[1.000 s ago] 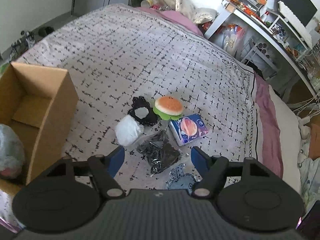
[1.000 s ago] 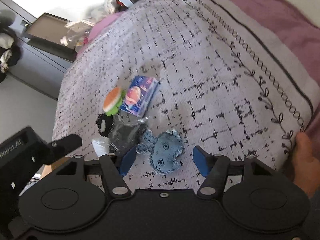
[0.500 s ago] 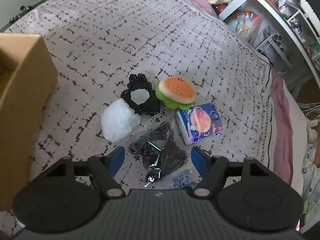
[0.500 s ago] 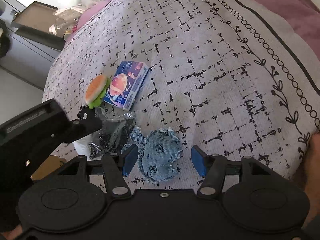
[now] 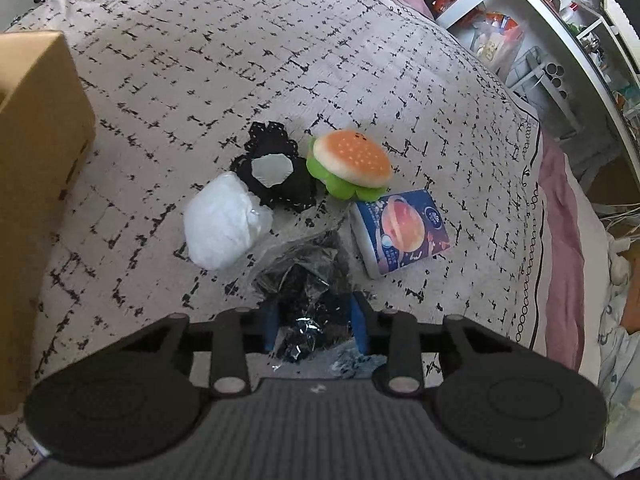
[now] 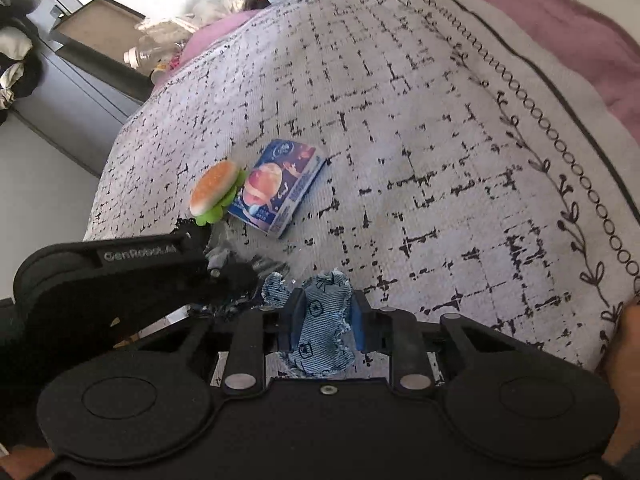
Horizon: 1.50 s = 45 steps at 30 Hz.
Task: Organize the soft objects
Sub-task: 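Carry the black bag into the box with the left tool while the right tool carries the blue fish there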
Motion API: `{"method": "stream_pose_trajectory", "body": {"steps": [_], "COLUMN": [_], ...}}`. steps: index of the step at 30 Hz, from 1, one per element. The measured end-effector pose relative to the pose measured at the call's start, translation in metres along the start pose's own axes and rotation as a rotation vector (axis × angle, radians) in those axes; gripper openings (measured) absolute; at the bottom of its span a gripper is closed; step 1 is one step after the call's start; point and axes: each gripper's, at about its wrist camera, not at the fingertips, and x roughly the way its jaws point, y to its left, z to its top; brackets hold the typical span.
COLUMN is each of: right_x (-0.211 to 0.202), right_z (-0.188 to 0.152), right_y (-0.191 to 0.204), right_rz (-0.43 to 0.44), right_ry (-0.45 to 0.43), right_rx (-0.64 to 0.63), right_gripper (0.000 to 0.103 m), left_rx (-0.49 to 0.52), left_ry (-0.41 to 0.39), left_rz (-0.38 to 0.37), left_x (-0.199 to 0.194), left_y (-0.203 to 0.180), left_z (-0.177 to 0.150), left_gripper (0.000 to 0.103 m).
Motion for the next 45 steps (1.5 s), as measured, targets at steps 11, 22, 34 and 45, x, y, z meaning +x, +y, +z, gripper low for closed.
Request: {"method": "stream_pose_trajectory", "body": {"steps": [11,22,34,45], "right_x": [-0.028,-0.061,-0.075,-0.091], "right_z": [0.0,-0.01,-0.029,-0.04], "right_y": [0.017,0.036,0.058,0.073], "right_rz": [0.043,0.114,0.16,0.211], "right_ry": [-0.091,-0.15,-0.17,-0.216], "right_rx": [-0.091,-0.197,-0.323,-0.371], "right_gripper": [0.023,0.02,0.009,0.008], "left_rx": [0.03,0.0,-0.024,-0.037], "left_ry": [-0.075,-0.148,-0.189,-0.227], "left_rz": [-0.026,-0.042,-0.051,-0.067], "left_x": [-0.052,-0.101,-0.134,-0.16], "left_y": [0.006,0.033,0.063,0.092], "left_z": [-0.002,-0.006,-0.013,-0.014], "left_gripper": [0.035,0.035,0.035,0.035]}}
